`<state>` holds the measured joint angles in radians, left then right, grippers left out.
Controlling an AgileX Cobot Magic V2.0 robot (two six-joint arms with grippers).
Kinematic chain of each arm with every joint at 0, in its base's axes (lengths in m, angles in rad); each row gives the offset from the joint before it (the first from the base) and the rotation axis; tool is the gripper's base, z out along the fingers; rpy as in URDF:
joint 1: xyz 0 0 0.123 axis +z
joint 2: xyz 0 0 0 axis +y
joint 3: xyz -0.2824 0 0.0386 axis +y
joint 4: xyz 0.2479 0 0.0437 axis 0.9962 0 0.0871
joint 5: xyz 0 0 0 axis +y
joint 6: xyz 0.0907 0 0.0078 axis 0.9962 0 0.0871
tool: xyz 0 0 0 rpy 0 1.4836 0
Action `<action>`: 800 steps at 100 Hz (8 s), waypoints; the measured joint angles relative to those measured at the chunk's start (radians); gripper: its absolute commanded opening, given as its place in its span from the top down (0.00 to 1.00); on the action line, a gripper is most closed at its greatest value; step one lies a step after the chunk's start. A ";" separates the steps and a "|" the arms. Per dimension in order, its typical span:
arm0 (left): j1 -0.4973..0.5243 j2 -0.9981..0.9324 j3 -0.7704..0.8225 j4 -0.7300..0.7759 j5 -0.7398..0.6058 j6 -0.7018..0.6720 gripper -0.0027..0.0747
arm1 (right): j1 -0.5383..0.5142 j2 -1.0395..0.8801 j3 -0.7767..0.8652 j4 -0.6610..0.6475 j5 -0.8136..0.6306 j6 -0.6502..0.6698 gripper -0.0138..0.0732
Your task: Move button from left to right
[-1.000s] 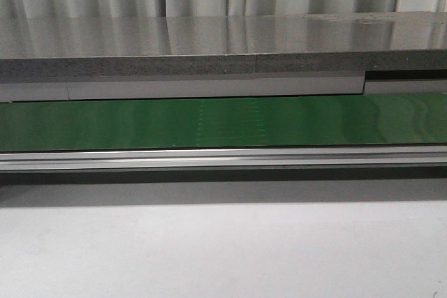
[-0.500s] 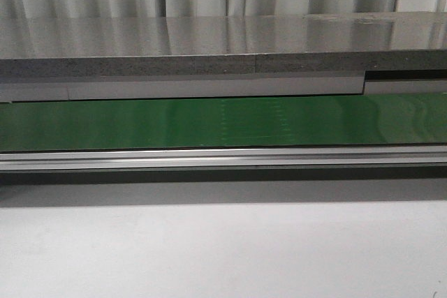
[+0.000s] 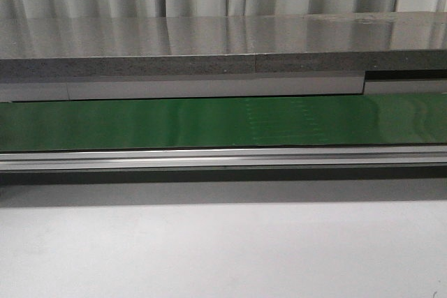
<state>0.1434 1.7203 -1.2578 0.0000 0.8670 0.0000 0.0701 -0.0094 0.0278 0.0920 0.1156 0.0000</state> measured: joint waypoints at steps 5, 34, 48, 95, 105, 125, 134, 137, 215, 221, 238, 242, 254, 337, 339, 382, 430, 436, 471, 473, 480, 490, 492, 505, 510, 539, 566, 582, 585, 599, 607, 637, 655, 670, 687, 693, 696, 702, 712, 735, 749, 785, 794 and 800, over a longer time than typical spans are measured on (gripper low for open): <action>0.000 0.008 0.000 0.000 0.004 0.000 0.48 | 0.000 0.000 0.000 0.000 0.000 0.000 0.92; 0.000 0.016 0.000 -0.014 0.004 0.000 0.21 | 0.000 0.000 0.000 0.000 0.000 0.000 0.92; -0.002 -0.005 0.000 -0.024 0.013 0.000 0.21 | 0.000 0.000 0.000 0.000 0.000 0.000 0.92; -0.108 -0.319 0.074 -0.032 -0.082 0.029 0.21 | 0.000 0.000 0.000 0.000 0.000 0.000 0.92; -0.125 -0.433 0.155 -0.034 -0.148 0.031 0.21 | 0.000 0.000 0.000 0.000 0.000 0.000 0.92; -0.128 -0.701 0.371 -0.040 -0.327 0.033 0.21 | 0.000 0.000 0.000 0.000 0.000 0.000 0.92; -0.128 -0.821 0.477 -0.044 -0.399 0.033 0.21 | 0.000 0.000 0.000 0.000 0.000 0.000 0.92; -0.128 -0.857 0.511 -0.044 -0.422 0.033 0.21 | 0.000 0.000 0.000 0.000 0.000 0.000 0.92; -0.128 -1.286 0.984 -0.049 -0.784 0.033 0.21 | 0.000 0.000 0.000 0.000 0.000 0.000 0.92; -0.128 -1.286 0.984 -0.049 -0.784 0.033 0.23 | 0.000 0.000 0.000 0.000 0.000 0.000 0.92; -0.128 -1.286 0.984 -0.049 -0.765 0.033 0.46 | 0.000 0.000 0.000 0.000 0.000 0.000 0.92; -0.128 -1.286 0.984 -0.049 -0.761 0.033 0.53 | 0.000 0.000 0.000 0.000 0.000 0.000 0.92; -0.128 -1.286 0.984 -0.049 -0.753 0.033 0.77 | 0.000 0.000 0.000 0.000 0.000 0.000 0.92; -0.128 -1.286 0.984 -0.049 -0.751 0.033 0.99 | 0.000 0.000 0.000 0.000 -0.026 0.000 0.92; -0.128 -1.286 0.984 -0.049 -0.751 0.033 0.99 | 0.000 0.000 0.000 0.000 -0.028 0.000 0.92; -0.128 -1.286 0.984 -0.049 -0.751 0.033 0.99 | 0.000 0.100 -0.222 0.000 0.110 0.000 0.92; -0.128 -1.286 0.984 -0.049 -0.751 0.033 0.99 | 0.000 0.682 -0.618 0.000 0.313 0.000 0.92; -0.128 -1.286 0.984 -0.049 -0.751 0.033 0.99 | 0.000 0.753 -0.663 0.000 0.329 0.000 0.92; -0.128 -1.286 0.984 -0.049 -0.751 0.033 0.99 | 0.000 1.014 -0.784 0.000 0.373 0.000 0.91; -0.128 -1.286 0.984 -0.049 -0.751 0.033 0.99 | 0.000 1.021 -0.784 0.000 0.378 0.000 0.91; -0.128 -1.286 0.984 -0.049 -0.751 0.033 0.99 | 0.000 1.035 -0.784 0.000 0.394 0.000 0.90; -0.128 -1.286 0.984 -0.049 -0.751 0.033 0.99 | 0.000 1.044 -0.784 -0.001 0.426 0.000 0.79; -0.128 -1.286 0.984 -0.049 -0.751 0.033 0.99 | 0.000 1.044 -0.784 -0.001 0.433 0.000 0.76; -0.128 -1.286 0.984 -0.049 -0.751 0.033 0.99 | 0.000 1.044 -0.784 -0.001 0.463 0.000 0.45; -0.128 -1.286 0.984 -0.049 -0.751 0.033 0.99 | 0.000 1.044 -0.784 -0.001 0.476 0.000 0.29; -0.128 -1.286 0.984 -0.049 -0.751 0.033 0.99 | 0.000 1.044 -0.784 -0.001 0.499 0.000 0.10; -0.128 -1.286 0.984 -0.049 -0.751 0.033 0.99 | 0.000 1.044 -0.789 0.035 0.496 0.000 0.10; -0.128 -1.286 0.984 -0.049 -0.751 0.033 0.99 | 0.000 1.057 -0.789 0.049 0.496 0.000 0.10; -0.128 -1.286 0.984 -0.049 -0.751 0.033 0.99 | 0.000 1.067 -0.789 0.053 0.496 0.000 0.10; -0.128 -1.286 0.984 -0.049 -0.751 0.033 0.99 | 0.022 1.108 -0.789 0.062 0.493 0.000 0.10; -0.128 -1.286 0.984 -0.049 -0.751 0.033 0.99 | 0.048 1.136 -0.789 0.064 0.475 0.000 0.10; -0.128 -1.286 0.984 -0.049 -0.751 0.033 0.99 | 0.148 1.269 -0.848 0.067 0.408 0.000 0.10; -0.128 -1.286 0.984 -0.049 -0.751 0.033 0.99 | 0.187 1.358 -0.929 0.068 0.402 0.000 0.10; -0.128 -1.286 0.984 -0.049 -0.750 0.033 0.99 | 0.206 1.429 -0.976 0.070 0.398 -0.008 0.10; -0.128 -1.286 0.984 -0.049 -0.750 0.033 0.99 | 0.208 1.509 -1.020 0.070 0.394 -0.017 0.10; -0.128 -1.286 0.984 -0.049 -0.750 0.033 0.99 | 0.208 1.536 -1.034 0.068 0.392 -0.020 0.10; -0.128 -1.286 0.984 -0.049 -0.750 0.033 0.99 | 0.208 1.549 -1.036 0.066 0.388 -0.020 0.10; -0.128 -1.286 0.984 -0.049 -0.750 0.033 0.99 | 0.208 1.576 -1.044 0.062 0.388 -0.021 0.10; -0.128 -1.286 0.984 -0.049 -0.750 0.033 0.99 | 0.208 1.618 -1.051 0.060 0.388 -0.021 0.11; -0.128 -1.286 0.984 -0.049 -0.748 0.033 0.99 | 0.208 1.665 -1.057 0.040 0.383 -0.024 0.46; -0.128 -1.286 0.984 -0.049 -0.748 0.033 0.99 | 0.208 1.668 -1.059 0.037 0.383 -0.024 0.62; -0.128 -1.286 0.984 -0.049 -0.748 0.033 0.99 | 0.133 1.626 -1.196 0.009 0.510 -0.024 0.62; -0.128 -1.286 0.984 -0.049 -0.746 0.033 0.99 | 0.079 1.622 -1.263 -0.034 0.547 -0.024 0.62; -0.128 -1.286 0.984 -0.049 -0.746 0.033 0.99 | 0.033 1.622 -1.302 -0.065 0.563 -0.024 0.62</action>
<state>0.0154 0.4340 -0.2739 -0.0493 0.1208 0.0333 0.1027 1.6127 -1.2746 0.0268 0.6783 -0.0243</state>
